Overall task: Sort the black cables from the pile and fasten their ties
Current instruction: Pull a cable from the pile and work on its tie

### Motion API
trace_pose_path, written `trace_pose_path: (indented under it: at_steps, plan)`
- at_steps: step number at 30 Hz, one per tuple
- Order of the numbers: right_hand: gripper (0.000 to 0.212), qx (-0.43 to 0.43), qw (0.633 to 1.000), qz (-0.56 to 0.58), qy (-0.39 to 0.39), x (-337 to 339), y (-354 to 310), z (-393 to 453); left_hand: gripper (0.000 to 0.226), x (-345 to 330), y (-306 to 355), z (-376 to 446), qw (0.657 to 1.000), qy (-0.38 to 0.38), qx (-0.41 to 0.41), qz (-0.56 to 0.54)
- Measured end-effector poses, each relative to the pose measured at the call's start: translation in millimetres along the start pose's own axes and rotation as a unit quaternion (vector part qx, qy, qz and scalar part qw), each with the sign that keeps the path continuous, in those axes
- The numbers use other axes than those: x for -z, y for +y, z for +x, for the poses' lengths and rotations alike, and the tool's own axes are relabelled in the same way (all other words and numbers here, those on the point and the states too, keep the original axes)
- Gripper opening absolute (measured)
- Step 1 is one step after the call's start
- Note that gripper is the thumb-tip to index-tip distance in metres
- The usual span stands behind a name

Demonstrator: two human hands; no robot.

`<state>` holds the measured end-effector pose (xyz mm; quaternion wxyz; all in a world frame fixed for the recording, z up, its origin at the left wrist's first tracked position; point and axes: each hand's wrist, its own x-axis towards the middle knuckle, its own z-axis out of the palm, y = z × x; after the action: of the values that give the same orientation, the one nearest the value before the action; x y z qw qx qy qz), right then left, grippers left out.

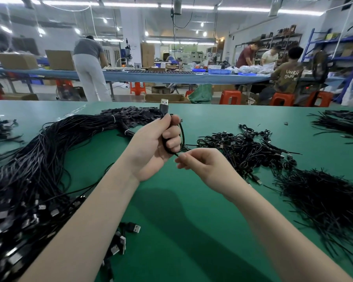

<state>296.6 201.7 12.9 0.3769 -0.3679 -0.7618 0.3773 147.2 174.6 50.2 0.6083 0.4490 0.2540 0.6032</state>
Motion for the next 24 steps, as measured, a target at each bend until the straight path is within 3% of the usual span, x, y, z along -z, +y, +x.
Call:
trace_pose_path:
  at_steps: [4,8,11,14,17,21,24]
  plan:
    - [0.026,-0.061,0.985,0.159,0.000,5,-4,3,0.032,0,-7,3,0.999,0.000,0.046,-0.004]
    - [0.016,-0.064,0.984,0.162,0.033,1,-2,2,0.032,1,-9,3,0.995,0.034,0.079,0.048]
    - [0.014,-0.075,0.982,0.171,0.037,-6,0,1,0.033,-1,-7,2,0.978,0.086,0.072,0.178]
    - [0.017,-0.080,0.979,0.185,0.044,-9,0,2,0.038,-1,-9,2,0.937,0.122,0.059,0.323]
    - [0.019,-0.073,0.982,0.173,0.037,-10,-1,1,0.036,-1,-12,3,0.949,0.117,0.044,0.289]
    - [0.020,-0.064,0.981,0.183,-0.001,-4,-6,0,0.030,-3,-14,6,0.990,0.080,0.018,0.114]
    - [0.023,-0.071,0.973,0.210,-0.058,2,-9,-2,0.028,-3,-16,4,0.988,0.062,0.028,0.136]
